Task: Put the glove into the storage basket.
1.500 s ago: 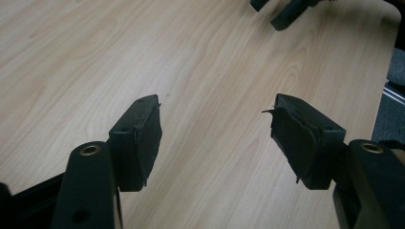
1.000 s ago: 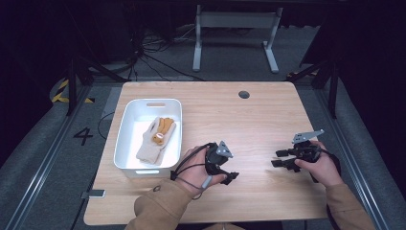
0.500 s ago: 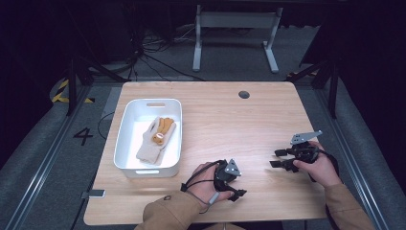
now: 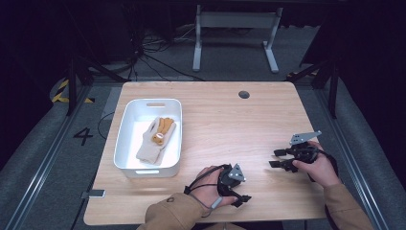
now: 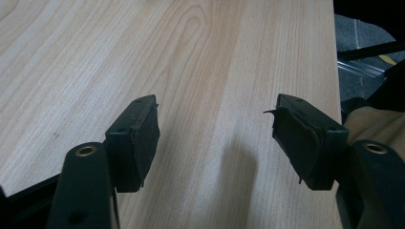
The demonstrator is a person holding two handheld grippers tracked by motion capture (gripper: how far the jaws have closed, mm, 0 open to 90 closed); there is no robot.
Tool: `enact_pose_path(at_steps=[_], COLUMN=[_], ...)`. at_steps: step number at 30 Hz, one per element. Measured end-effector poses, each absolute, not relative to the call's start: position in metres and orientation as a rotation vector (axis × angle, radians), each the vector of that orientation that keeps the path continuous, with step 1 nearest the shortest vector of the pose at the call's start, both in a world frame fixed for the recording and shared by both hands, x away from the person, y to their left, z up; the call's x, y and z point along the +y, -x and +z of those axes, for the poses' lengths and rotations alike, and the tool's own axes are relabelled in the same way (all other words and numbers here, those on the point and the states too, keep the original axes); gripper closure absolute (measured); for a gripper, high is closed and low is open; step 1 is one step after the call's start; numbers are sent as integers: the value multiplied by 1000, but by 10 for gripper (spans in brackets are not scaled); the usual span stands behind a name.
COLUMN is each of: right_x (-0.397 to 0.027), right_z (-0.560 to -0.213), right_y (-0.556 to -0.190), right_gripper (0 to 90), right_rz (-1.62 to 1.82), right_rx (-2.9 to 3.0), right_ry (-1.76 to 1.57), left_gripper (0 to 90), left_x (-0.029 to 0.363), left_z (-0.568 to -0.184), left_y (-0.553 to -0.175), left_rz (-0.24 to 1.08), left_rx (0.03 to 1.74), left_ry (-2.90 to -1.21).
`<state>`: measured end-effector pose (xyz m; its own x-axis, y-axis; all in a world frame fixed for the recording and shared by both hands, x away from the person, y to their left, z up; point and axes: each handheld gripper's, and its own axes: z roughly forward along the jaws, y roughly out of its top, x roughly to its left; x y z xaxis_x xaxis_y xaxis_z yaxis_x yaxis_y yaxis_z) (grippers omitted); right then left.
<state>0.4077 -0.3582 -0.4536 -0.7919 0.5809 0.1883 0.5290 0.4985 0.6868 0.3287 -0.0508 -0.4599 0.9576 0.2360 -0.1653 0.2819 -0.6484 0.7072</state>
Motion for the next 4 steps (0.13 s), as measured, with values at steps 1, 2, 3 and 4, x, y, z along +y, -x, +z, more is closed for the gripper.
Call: enact_pose_path(at_steps=[1,2,3,4], right_x=[-358,-358,-358,-358], right_z=[-454,-454,-454,-454], right_y=[-408,-408,-408,-408], right_gripper=[366,366,366,366], right_rz=[1182,1183,1185,1184], right_rx=[2661,2661,2659,2657], right_ry=[-987,-985,-978,-977], left_gripper=[334,333,331,330], left_x=[-51,-50,-50,-50], left_z=[-459,-459,-459,-459], left_y=[-329,-329,-329,-329], left_rz=[-71,-73,-68,-71], left_rx=[362,363,364,367], left_ry=[-2303,-2302,-2300,-2300])
